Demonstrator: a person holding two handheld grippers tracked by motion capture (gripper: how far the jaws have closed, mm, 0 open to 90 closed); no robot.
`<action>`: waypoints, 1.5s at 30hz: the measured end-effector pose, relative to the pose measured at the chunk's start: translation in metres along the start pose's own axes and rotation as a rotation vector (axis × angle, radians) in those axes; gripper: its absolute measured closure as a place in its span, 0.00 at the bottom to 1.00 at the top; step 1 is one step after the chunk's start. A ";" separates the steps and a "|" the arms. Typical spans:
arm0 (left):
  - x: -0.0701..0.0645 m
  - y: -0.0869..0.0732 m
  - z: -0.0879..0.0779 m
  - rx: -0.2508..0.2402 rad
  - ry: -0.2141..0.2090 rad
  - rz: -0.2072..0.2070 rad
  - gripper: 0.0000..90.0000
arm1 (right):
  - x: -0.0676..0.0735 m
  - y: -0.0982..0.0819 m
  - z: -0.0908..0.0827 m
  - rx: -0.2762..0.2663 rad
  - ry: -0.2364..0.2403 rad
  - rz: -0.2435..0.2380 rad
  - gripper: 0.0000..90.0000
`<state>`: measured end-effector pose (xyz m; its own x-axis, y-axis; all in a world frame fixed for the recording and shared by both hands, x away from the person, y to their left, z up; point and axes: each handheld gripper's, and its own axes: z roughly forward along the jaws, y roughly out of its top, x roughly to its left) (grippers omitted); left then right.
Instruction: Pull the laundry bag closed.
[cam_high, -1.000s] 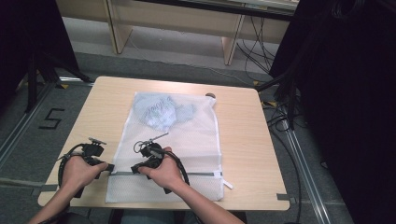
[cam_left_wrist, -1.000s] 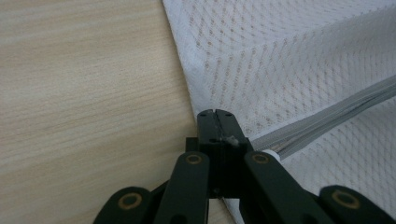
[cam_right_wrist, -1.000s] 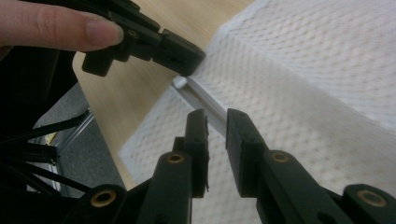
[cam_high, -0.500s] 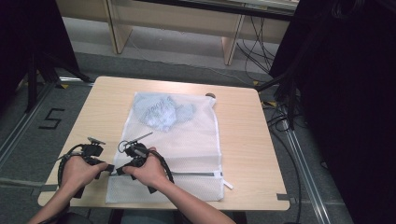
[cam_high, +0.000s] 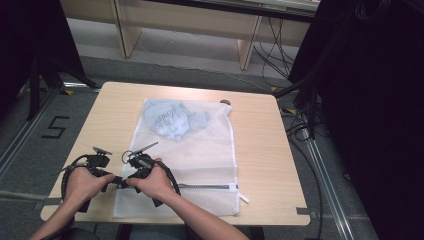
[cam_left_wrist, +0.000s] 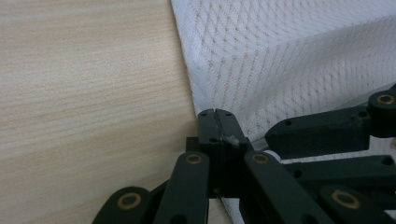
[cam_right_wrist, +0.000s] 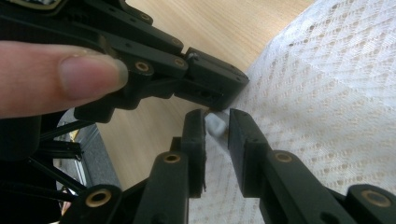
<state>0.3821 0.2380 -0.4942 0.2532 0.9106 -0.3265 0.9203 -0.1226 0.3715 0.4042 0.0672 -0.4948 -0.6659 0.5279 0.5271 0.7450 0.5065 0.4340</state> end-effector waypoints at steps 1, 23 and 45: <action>0.000 0.000 0.000 0.001 -0.001 0.000 1.00 | 0.000 0.000 0.000 0.000 0.000 0.000 0.86; 0.001 0.000 0.000 0.007 0.000 0.005 1.00 | 0.001 0.002 0.006 0.004 -0.015 -0.018 0.91; -0.008 -0.002 0.002 -0.022 0.045 0.083 1.00 | 0.001 -0.003 -0.007 0.014 -0.103 -0.030 0.97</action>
<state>0.3783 0.2299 -0.4941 0.3142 0.9147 -0.2543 0.8897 -0.1902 0.4151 0.4015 0.0612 -0.4903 -0.6890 0.5789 0.4360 0.7244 0.5324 0.4380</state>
